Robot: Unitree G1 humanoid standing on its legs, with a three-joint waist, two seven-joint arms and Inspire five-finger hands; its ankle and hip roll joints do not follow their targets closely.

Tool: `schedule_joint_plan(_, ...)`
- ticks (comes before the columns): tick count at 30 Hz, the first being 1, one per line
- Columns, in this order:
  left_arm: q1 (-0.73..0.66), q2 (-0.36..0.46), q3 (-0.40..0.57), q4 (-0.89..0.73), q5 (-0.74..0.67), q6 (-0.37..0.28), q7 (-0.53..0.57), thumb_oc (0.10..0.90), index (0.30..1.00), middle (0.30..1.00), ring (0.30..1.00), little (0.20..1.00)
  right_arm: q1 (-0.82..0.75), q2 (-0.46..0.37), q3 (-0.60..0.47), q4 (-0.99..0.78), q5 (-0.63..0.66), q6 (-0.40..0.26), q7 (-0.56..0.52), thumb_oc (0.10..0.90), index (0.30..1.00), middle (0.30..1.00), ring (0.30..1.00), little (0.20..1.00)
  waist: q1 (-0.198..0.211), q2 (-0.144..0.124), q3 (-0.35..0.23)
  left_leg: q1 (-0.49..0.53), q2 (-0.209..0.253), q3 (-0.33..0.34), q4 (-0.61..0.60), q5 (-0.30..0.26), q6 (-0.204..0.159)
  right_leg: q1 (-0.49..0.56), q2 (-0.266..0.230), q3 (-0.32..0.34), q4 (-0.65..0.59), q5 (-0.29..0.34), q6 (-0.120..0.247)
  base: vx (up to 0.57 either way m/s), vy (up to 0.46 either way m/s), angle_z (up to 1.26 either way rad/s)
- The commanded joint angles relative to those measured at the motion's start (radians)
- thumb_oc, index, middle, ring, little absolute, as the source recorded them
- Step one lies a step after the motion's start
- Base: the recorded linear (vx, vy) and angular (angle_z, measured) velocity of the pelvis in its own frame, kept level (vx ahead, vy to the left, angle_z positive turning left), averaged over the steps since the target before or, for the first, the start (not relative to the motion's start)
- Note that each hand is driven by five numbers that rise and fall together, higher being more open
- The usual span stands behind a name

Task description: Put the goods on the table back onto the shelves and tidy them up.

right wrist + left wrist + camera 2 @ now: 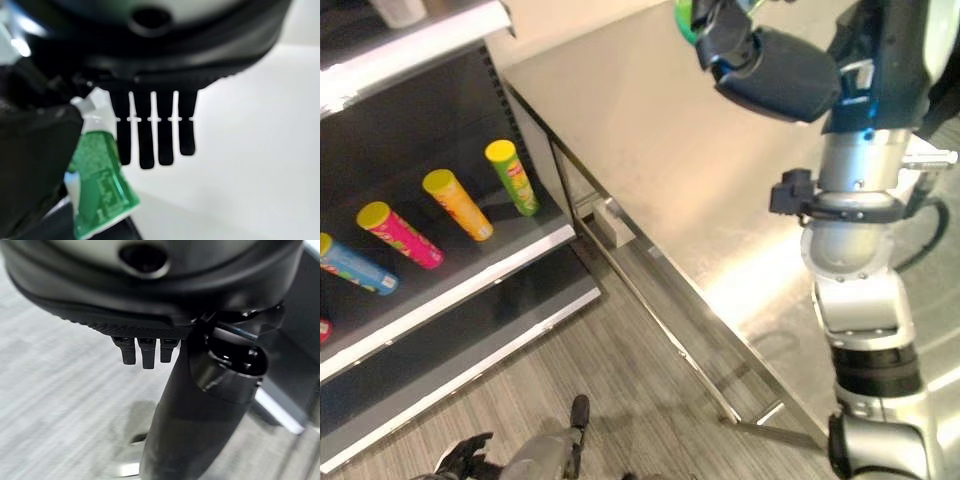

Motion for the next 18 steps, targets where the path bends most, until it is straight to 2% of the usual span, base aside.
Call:
schedule_joint_plan(1, 0.088, 0.068, -0.024, -0.013, 0.015, -0.033, 0.016, 0.8, 0.9, 0.9, 0.9, 0.9, -0.03, 0.01, -0.048, -0.06, 0.012, -0.058, -0.007, 0.4, 0.3, 0.3, 0.3, 0.3, 0.003, -0.063, -0.148, 0.183, 0.199, 0.068, 0.235, -0.294, -0.17, 0.079, -0.114, -0.094, -0.129, 0.163, 0.144, -0.11, 0.286, 0.72)
schedule_joint_plan(3, 0.095, 0.059, -0.03, -0.019, 0.019, -0.028, 0.006, 0.8, 0.9, 0.9, 0.9, 0.9, -0.018, -0.003, -0.078, -0.068, 0.011, -0.053, -0.012, 0.4, 0.3, 0.3, 0.3, 0.3, -0.024, -0.049, -0.164, 0.213, 0.198, 0.129, 0.188, -0.333, -0.156, 0.062, -0.14, -0.12, -0.116, 0.185, 0.157, -0.07, 0.312, 0.54)
schedule_joint_plan(4, 0.103, 0.053, -0.036, -0.021, 0.029, -0.024, -0.002, 0.8, 0.9, 0.9, 0.9, 0.9, -0.005, 0.007, -0.101, -0.079, 0.011, -0.052, -0.011, 0.4, 0.3, 0.3, 0.3, 0.3, -0.027, -0.035, -0.182, 0.232, 0.182, 0.171, 0.138, -0.338, -0.149, 0.057, -0.156, -0.125, -0.116, 0.208, 0.169, -0.05, 0.416, 0.74)
schedule_joint_plan(5, 0.108, 0.049, -0.045, -0.014, 0.049, -0.023, -0.007, 0.8, 0.9, 0.9, 0.9, 0.9, 0.003, 0.015, -0.119, -0.082, 0.004, -0.052, -0.02, 0.4, 0.3, 0.3, 0.3, 0.3, -0.028, -0.026, -0.199, 0.265, 0.163, 0.191, 0.073, -0.334, -0.144, 0.05, -0.175, -0.13, -0.11, 0.233, 0.185, -0.05, 0.404, 0.7)
schedule_joint_plan(7, 0.101, 0.052, -0.055, 0.003, 0.063, -0.024, -0.005, 0.8, 0.9, 0.9, 0.9, 0.9, 0.015, 0.031, -0.132, -0.086, 0.004, -0.048, -0.022, 0.4, 0.3, 0.3, 0.3, 0.3, -0.027, -0.025, -0.206, 0.281, 0.128, 0.195, 0.008, -0.329, -0.129, 0.031, -0.209, -0.134, -0.101, 0.268, 0.211, -0.11, 0.353, 0.38)
schedule_joint_plan(13, 0.088, 0.056, -0.062, 0.032, 0.093, -0.027, -0.011, 0.8, 0.9, 0.9, 0.9, 0.9, 0.02, 0.063, -0.136, -0.102, 0.004, -0.044, -0.012, 0.4, 0.3, 0.3, 0.3, 0.3, -0.014, -0.045, -0.205, 0.267, 0.052, 0.187, 0.005, -0.356, -0.086, 0.009, -0.283, -0.122, -0.083, 0.322, 0.253, -0.09, 0.223, 0.17)
schedule_joint_plan(15, 0.089, 0.06, -0.062, 0.037, 0.096, -0.029, -0.015, 0.8, 0.9, 0.9, 0.9, 0.9, 0.008, 0.091, -0.117, -0.104, 0.044, -0.053, 0.008, 0.4, 0.3, 0.3, 0.3, 0.3, -0.007, -0.055, -0.204, 0.262, 0.021, 0.182, 0.005, -0.365, -0.068, 0.005, -0.314, -0.119, -0.074, 0.344, 0.266, -0.08, 0.22, 0.04)
schedule_joint_plan(17, 0.091, 0.061, -0.062, 0.039, 0.098, -0.028, -0.016, 0.8, 0.9, 0.9, 0.9, 0.9, 0.008, 0.103, -0.115, -0.108, 0.066, -0.055, 0.019, 0.4, 0.3, 0.3, 0.3, 0.3, -0.006, -0.058, -0.204, 0.262, 0.012, 0.182, 0.005, -0.367, -0.062, 0.006, -0.323, -0.121, -0.072, 0.348, 0.271, -0.03, 0.117, 0.07)
schedule_joint_plan(18, 0.093, 0.062, -0.061, 0.048, 0.099, -0.031, -0.019, 0.8, 0.9, 0.9, 0.9, 0.9, 0.0, 0.131, -0.093, -0.1, 0.129, -0.07, 0.042, 0.4, 0.3, 0.3, 0.3, 0.3, 0.002, -0.065, -0.205, 0.261, -0.003, 0.179, 0.005, -0.37, -0.056, 0.009, -0.337, -0.125, -0.071, 0.358, 0.277, -0.05, 0.15, 0.13)
